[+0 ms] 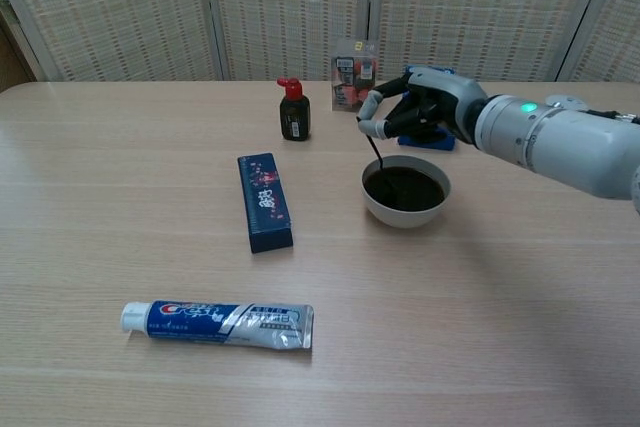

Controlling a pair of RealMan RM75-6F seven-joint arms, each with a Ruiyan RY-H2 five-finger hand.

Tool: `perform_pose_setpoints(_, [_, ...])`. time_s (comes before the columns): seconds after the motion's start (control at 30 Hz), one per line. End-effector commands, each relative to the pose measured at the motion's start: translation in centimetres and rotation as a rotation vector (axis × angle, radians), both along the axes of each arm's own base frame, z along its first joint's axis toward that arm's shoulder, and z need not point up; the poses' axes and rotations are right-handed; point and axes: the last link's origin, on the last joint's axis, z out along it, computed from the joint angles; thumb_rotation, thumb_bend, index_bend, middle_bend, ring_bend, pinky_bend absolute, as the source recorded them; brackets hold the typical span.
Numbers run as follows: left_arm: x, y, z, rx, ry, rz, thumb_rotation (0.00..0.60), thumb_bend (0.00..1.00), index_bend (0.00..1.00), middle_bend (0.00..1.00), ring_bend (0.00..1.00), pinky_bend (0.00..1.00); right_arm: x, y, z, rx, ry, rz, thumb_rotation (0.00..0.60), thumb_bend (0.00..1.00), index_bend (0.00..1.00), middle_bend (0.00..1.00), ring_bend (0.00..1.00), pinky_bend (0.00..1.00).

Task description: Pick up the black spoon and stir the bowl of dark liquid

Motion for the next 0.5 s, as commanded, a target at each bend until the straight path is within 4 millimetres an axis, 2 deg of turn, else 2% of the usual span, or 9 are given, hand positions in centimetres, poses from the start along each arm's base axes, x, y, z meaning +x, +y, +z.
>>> perform_pose_setpoints(0.03, [-0.1, 0.0, 0.1, 0.001, 0.004, 0.002, 0.6, 0.24, 0.07, 0.0, 0.0, 0.0, 0.2, -0.1, -1.0, 0.027, -0.029, -0.014, 0.6, 0.52, 0.69, 1.0, 1.0, 1.0])
perform_pose_setpoints(0.5, [-0.2, 0.1, -0.1, -0.002, 0.009, 0.006, 0.6, 0.24, 0.07, 0.0, 0.0, 0.0, -0.6, 0.3, -2.5, 0.071, -0.047, 0.003, 0.6, 0.53, 0.7, 1.0, 1.0, 1.0])
